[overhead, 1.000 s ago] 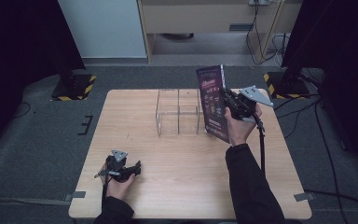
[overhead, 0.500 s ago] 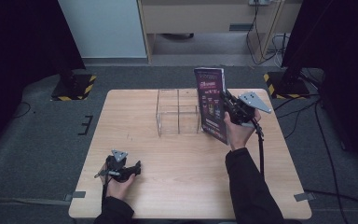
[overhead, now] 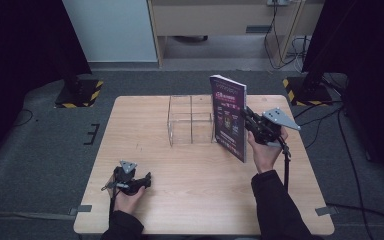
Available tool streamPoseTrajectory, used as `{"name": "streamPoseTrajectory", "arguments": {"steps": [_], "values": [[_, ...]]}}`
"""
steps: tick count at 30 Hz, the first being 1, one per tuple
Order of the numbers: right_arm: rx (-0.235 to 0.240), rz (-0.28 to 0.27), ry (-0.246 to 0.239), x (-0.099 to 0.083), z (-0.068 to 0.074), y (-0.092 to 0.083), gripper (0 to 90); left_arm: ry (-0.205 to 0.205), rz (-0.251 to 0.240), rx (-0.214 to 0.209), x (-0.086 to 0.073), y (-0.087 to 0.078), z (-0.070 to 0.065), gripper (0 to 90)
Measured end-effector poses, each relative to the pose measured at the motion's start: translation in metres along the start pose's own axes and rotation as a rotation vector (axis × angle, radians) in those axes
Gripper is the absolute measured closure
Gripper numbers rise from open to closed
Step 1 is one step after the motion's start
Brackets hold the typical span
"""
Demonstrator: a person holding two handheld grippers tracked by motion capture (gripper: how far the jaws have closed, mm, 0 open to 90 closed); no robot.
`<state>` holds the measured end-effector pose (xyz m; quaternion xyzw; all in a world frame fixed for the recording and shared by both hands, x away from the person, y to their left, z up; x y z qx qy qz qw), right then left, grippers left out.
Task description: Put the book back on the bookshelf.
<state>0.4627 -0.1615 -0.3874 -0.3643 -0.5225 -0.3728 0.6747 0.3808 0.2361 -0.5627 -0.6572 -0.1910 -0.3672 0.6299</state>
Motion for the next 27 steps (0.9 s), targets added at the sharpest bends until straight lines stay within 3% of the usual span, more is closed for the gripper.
{"name": "streamPoseTrajectory", "arguments": {"steps": [14,27], "values": [[0.037,0.059,0.025,-0.018,-0.004,-0.042,82.3,-0.001,0.0,0.0,0.0,0.0,0.0,15.9],[0.034,0.097,0.036,-0.041,-0.009,-0.074,80.8,-0.001,0.001,0.0,0.0,0.0,0.0,15.9]]}}
Point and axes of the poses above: each handheld gripper's, and its own axes: y roughly forward along the jaws, x roughly out of its top, z roughly to its left, the point moved 4 cm from there along y, roughly forward along the jaws, and after that the axes turned 4 degrees about y, right-handed, at the moved point
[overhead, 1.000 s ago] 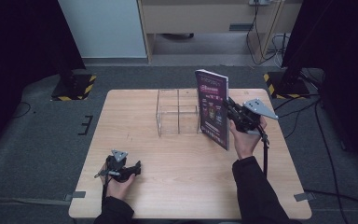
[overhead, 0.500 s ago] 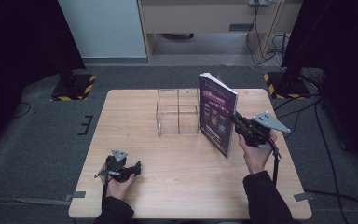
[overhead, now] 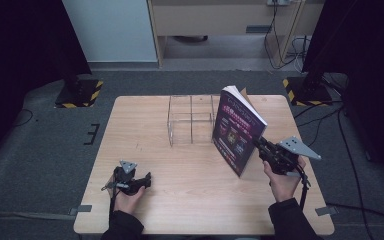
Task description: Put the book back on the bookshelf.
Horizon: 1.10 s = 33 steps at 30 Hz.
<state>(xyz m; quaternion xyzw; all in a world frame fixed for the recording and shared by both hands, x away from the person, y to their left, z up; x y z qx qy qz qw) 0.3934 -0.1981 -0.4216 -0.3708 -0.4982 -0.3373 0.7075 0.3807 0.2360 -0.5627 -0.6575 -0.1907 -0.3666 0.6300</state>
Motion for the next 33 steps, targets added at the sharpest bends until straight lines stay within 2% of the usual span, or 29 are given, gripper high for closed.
{"name": "streamPoseTrajectory", "arguments": {"steps": [6,12,16,19,23,29,33], "values": [[0.017,-0.004,0.001,-0.006,0.003,-0.001,76.5,0.0,0.0,0.0,0.0,0.0,0.0,15.9],[0.016,0.014,0.009,0.003,0.004,0.007,68.1,0.0,0.0,0.0,0.0,0.0,0.0,15.9],[0.003,0.039,0.013,0.008,0.004,0.017,66.7,0.0,0.0,0.0,0.0,0.0,0.0,15.9],[-0.017,0.055,0.012,0.012,0.002,0.026,69.5,0.0,0.0,0.0,0.0,0.0,0.0,15.9],[-0.036,0.066,0.022,0.014,0.0,0.031,79.4,0.0,0.0,0.0,0.0,0.0,0.0,15.9],[-0.056,0.075,0.046,0.015,-0.001,0.032,82.5,0.0,0.0,0.0,0.0,0.0,0.0,15.9],[-0.06,0.072,0.033,0.016,0.003,0.032,82.7,0.0,0.0,0.0,0.0,0.0,0.0,15.9]]}}
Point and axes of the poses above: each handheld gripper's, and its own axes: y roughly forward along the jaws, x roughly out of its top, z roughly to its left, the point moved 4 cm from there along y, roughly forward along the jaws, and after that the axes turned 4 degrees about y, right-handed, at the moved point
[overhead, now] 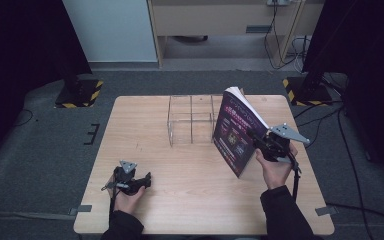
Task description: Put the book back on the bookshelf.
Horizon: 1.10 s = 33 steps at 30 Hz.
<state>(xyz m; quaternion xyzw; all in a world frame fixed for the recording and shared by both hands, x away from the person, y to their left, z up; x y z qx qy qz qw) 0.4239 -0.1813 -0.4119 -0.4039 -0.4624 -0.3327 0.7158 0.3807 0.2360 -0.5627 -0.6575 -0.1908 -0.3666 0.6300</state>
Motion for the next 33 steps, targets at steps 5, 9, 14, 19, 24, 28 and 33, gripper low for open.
{"name": "streamPoseTrajectory", "arguments": {"steps": [5,9,14,19,24,28,33], "values": [[-0.001,-0.01,-0.024,0.007,0.009,0.003,82.9,0.0,0.0,0.0,0.0,0.0,0.0,15.9],[-0.003,-0.015,-0.031,0.014,0.015,0.008,82.9,0.0,0.0,0.0,0.0,0.0,0.0,15.9],[-0.014,-0.032,-0.04,0.022,0.019,0.017,82.9,0.0,0.0,0.0,0.0,0.0,0.0,15.9],[-0.026,-0.054,-0.047,0.029,0.019,0.026,82.9,-0.001,0.0,-0.001,0.0,0.0,0.0,15.9],[-0.039,-0.081,-0.037,0.036,0.017,0.037,82.9,-0.001,0.0,-0.001,0.0,0.0,0.0,15.9],[-0.059,-0.104,-0.037,0.041,0.014,0.045,82.9,-0.001,0.001,-0.001,0.0,0.0,0.0,15.9],[-0.084,-0.133,-0.035,0.044,0.009,0.053,82.9,-0.001,0.0,-0.001,0.0,0.0,0.0,15.9]]}}
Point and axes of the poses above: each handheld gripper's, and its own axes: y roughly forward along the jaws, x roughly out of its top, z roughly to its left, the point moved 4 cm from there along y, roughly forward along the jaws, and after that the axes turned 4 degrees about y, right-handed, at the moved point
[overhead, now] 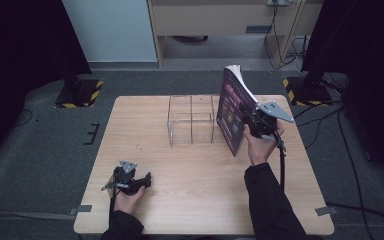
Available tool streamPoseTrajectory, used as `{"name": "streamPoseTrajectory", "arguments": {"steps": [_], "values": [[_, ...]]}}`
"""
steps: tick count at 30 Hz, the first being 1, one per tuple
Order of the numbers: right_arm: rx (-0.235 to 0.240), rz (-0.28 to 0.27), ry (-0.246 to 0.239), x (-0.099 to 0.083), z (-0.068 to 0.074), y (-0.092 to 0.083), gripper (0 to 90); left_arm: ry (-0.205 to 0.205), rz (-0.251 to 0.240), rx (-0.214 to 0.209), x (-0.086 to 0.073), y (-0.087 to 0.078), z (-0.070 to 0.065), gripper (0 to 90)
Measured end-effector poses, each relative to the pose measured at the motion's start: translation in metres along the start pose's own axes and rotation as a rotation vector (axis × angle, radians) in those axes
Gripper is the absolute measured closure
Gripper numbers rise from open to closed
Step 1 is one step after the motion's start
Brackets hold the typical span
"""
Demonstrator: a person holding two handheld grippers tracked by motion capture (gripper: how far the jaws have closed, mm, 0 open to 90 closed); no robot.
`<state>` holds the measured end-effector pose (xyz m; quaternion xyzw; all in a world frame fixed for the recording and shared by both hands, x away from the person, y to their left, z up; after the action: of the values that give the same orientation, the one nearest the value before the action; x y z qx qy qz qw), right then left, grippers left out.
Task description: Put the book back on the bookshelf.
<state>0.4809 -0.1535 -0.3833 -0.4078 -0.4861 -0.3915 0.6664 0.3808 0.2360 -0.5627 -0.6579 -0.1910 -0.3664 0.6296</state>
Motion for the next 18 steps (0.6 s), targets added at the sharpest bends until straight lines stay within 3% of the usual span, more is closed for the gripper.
{"name": "streamPoseTrajectory", "arguments": {"steps": [18], "values": [[-0.068,-0.041,-0.014,-0.018,-0.001,0.023,82.9,0.001,-0.001,0.001,0.0,0.0,0.0,15.9]]}}
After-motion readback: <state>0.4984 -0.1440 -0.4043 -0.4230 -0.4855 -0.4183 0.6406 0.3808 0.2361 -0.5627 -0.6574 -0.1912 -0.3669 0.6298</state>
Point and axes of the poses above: each handheld gripper's, and its own axes: y roughly forward along the jaws, x roughly out of its top, z roughly to its left, the point moved 4 cm from there along y, roughly forward along the jaws, and after that the axes turned 4 degrees about y, right-handed, at the moved point
